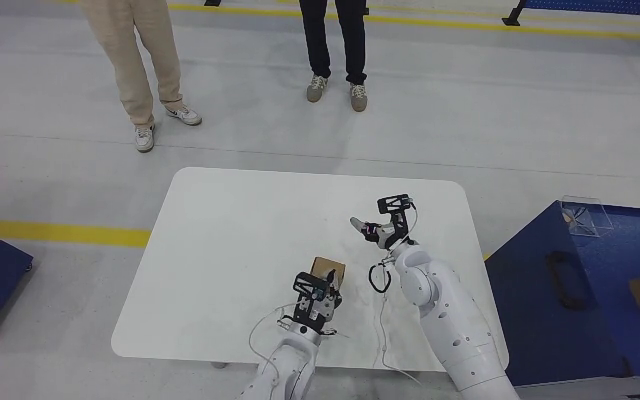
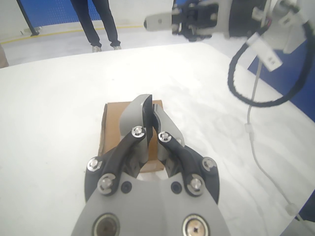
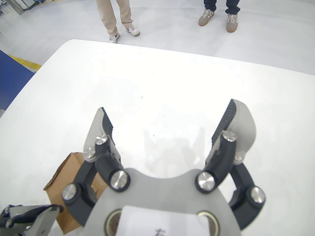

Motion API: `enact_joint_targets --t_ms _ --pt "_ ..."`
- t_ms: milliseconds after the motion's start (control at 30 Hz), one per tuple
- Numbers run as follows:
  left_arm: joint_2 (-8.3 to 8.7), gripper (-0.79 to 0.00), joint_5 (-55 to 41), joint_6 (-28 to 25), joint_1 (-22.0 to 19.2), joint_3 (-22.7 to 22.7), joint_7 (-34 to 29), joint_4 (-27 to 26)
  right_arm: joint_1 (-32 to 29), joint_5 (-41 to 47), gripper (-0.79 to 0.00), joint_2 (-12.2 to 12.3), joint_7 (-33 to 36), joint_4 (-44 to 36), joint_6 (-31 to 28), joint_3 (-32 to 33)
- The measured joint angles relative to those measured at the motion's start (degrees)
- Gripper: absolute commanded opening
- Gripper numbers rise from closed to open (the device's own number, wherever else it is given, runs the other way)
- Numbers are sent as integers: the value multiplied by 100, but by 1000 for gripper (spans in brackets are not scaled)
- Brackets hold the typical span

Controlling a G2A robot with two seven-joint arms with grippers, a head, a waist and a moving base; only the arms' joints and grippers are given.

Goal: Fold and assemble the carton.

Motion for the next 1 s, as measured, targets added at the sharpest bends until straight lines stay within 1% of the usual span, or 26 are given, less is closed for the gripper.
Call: enact_joint_targets --t_ms 67,233,267,400,433,667,700,767,833,867,900,933,1000 --pt "6 -785 -27 -14 22 -9 78 12 0 0 0 0 0 0 0 0" --pt "-2 -785 -23 52 -94 12 -258 232 0 0 0 0 0 0 0 0" --pt "-8 -785 -41 65 -107 21 -216 236 0 0 0 0 0 0 0 0" --pt "-17 -785 -277 25 -68 -12 351 141 0 0 0 0 0 0 0 0" --pt "-14 -785 -285 24 -67 -22 387 161 0 0 0 0 0 0 0 0" --pt "-14 -785 -164 93 -223 11 -201 515 0 0 0 0 0 0 0 0" --pt "-21 -785 -213 118 -226 10 -115 467 0 0 0 0 0 0 0 0" --pt "-27 -785 -342 102 -172 -7 286 316 0 0 0 0 0 0 0 0" --pt "-22 -785 -519 12 -37 -50 987 86 0 0 0 0 0 0 0 0" --pt "-14 -329 -594 -74 30 -79 1303 1 0 0 0 0 0 0 0 0" --pt "0 0 -646 -151 114 -133 1734 -99 0 0 0 0 0 0 0 0" --pt "8 -784 -702 -194 180 -173 2051 -157 0 0 0 0 0 0 0 0" --pt "13 -770 -802 -251 253 -206 2516 -199 0 0 0 0 0 0 0 0"
